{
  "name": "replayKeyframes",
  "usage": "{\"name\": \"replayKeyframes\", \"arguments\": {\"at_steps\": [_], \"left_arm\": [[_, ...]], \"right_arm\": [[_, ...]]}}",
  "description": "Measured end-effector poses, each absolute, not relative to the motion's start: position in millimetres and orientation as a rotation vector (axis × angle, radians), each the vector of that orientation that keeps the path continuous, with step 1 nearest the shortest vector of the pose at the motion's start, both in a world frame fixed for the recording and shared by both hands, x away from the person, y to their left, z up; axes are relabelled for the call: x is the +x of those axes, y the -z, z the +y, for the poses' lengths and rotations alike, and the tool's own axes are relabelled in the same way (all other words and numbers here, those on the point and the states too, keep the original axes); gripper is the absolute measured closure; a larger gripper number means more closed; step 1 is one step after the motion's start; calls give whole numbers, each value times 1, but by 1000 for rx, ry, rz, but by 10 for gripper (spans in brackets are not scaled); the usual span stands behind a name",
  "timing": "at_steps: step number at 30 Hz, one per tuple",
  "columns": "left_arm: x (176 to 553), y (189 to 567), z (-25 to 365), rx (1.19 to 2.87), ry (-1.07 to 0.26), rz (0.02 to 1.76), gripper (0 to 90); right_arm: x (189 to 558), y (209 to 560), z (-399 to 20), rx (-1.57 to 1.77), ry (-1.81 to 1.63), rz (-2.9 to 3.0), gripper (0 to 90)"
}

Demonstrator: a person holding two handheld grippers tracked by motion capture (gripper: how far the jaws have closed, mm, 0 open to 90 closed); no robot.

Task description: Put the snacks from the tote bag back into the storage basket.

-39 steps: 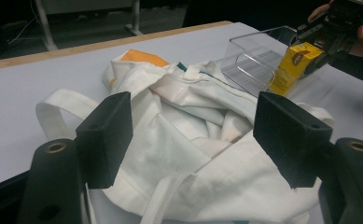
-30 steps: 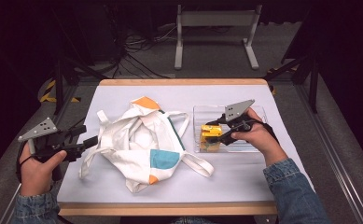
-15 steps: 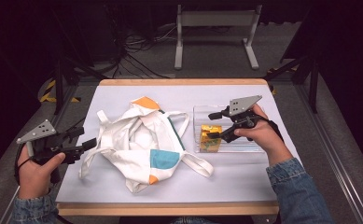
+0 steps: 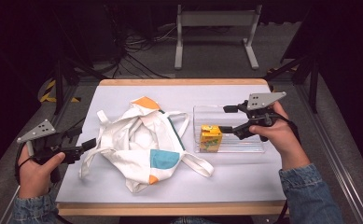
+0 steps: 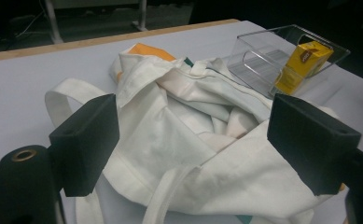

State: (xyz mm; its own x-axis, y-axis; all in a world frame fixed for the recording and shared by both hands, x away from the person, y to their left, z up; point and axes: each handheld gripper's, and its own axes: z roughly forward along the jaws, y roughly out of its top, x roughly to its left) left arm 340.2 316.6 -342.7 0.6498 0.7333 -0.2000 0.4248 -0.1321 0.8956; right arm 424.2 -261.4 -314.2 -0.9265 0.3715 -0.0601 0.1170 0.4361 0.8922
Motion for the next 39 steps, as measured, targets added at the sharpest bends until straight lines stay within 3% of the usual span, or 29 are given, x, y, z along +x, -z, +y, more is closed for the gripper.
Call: {"name": "replayKeyframes", "arguments": {"at_steps": [7,22,35,39], "left_arm": [[341,345,317,1765,-345,938,90],[345,353,318,1807,-330,882,8],[349,374,321,1810,-345,873,14],[352,379,322,1816,-331,871,14]], "right_arm": [[415,305,-285,512,-1451,2380,220],[401,302,-336,662,-1390,2289,214],[392,327,-365,812,-1235,2229,196],[387,338,-371,856,-1242,2202,145]]}}
